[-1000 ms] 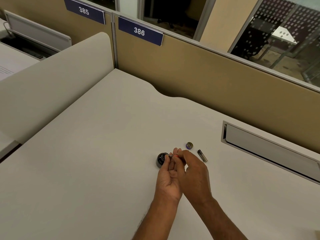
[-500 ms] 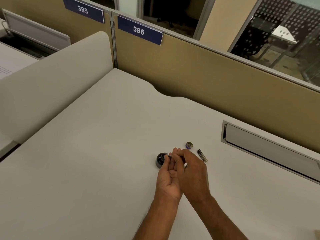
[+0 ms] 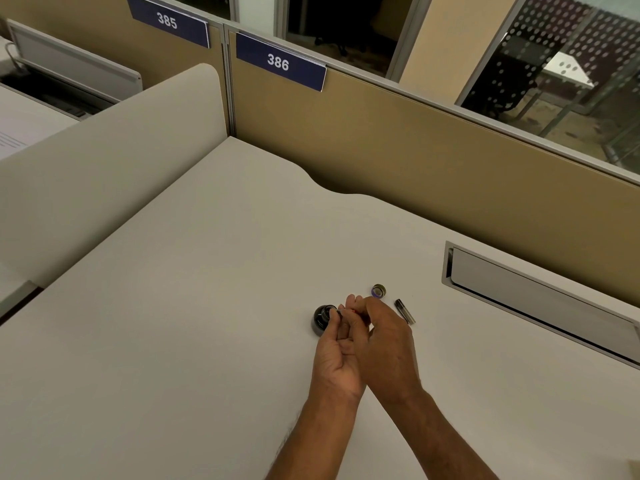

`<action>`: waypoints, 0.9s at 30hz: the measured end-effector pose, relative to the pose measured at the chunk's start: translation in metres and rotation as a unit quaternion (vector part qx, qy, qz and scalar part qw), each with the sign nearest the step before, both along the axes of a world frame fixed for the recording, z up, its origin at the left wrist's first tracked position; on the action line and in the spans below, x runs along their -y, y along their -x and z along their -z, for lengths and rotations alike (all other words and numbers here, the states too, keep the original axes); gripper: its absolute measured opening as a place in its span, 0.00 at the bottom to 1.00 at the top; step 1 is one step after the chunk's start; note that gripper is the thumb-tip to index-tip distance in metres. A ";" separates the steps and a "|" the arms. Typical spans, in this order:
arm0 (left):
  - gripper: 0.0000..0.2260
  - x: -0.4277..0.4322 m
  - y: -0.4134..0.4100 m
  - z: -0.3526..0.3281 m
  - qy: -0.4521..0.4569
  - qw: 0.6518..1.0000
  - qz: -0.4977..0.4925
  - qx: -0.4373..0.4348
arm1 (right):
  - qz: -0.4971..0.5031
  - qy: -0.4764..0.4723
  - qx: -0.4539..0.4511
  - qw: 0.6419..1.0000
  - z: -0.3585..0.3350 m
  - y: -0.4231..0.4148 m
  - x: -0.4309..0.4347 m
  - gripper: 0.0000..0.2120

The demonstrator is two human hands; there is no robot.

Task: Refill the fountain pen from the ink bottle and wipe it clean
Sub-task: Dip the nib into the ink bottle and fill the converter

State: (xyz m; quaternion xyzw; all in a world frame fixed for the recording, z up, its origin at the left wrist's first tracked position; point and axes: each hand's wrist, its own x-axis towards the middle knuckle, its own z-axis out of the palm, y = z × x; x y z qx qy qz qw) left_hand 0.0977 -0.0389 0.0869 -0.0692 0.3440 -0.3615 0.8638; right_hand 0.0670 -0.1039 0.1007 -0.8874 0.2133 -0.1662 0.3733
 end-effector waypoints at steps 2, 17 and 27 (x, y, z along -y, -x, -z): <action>0.14 0.000 0.000 0.000 0.011 1.000 -0.001 0.008 | 0.007 0.017 0.002 1.000 -0.002 0.000 0.000 0.05; 0.14 -0.004 0.001 0.005 0.023 1.000 0.007 0.000 | 0.009 0.052 -0.002 0.999 0.000 0.000 -0.003 0.06; 0.13 -0.001 -0.001 0.008 -0.008 1.000 0.009 -0.015 | 0.005 0.046 0.011 0.999 -0.003 0.002 -0.004 0.03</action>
